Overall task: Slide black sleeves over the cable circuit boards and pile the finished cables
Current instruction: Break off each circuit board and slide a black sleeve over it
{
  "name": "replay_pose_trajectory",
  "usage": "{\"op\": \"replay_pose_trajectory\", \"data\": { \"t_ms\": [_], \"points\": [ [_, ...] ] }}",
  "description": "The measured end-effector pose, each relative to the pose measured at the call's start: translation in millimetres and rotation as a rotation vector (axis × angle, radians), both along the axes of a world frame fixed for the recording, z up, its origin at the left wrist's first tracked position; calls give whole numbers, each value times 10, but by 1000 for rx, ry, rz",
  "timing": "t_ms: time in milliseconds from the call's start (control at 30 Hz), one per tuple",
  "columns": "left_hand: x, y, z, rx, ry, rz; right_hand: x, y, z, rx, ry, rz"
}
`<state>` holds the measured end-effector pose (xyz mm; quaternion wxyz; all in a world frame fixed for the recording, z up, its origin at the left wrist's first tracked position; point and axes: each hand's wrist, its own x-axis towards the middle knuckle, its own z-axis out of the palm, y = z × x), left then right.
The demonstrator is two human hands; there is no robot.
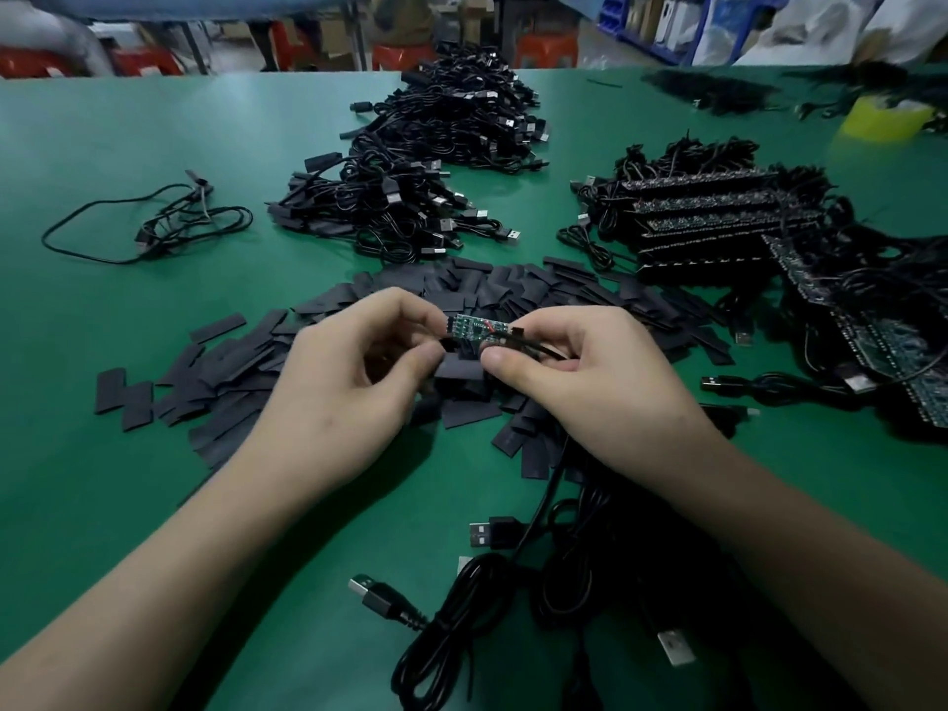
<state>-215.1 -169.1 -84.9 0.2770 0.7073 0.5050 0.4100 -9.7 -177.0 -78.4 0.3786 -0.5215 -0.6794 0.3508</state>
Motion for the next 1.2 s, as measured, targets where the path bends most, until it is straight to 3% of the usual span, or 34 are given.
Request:
{"op": "replay_pose_trajectory", "data": {
  "t_ms": [133, 300, 400, 567, 767, 1033, 1200],
  "points": [
    [95, -50, -11, -81, -166, -105, 25, 19, -5, -39, -23, 13],
    [100, -90, 7, 313, 215, -116, 61, 18, -23, -96, 15, 50],
    [107, -96, 36, 409, 233, -86, 84, 0, 2, -125, 69, 102],
    [54, -85, 49, 285, 73, 13, 184, -32, 108, 7, 60, 48],
    [55, -67, 33, 205, -52, 64, 201, -40, 143, -38, 19, 92],
    [58, -67, 19, 215, -64, 100, 255, -8, 153, -166, 133, 185],
    [40, -59, 21, 292, 25, 50, 265, 10, 150, -244, 169, 213]
  ]
}}
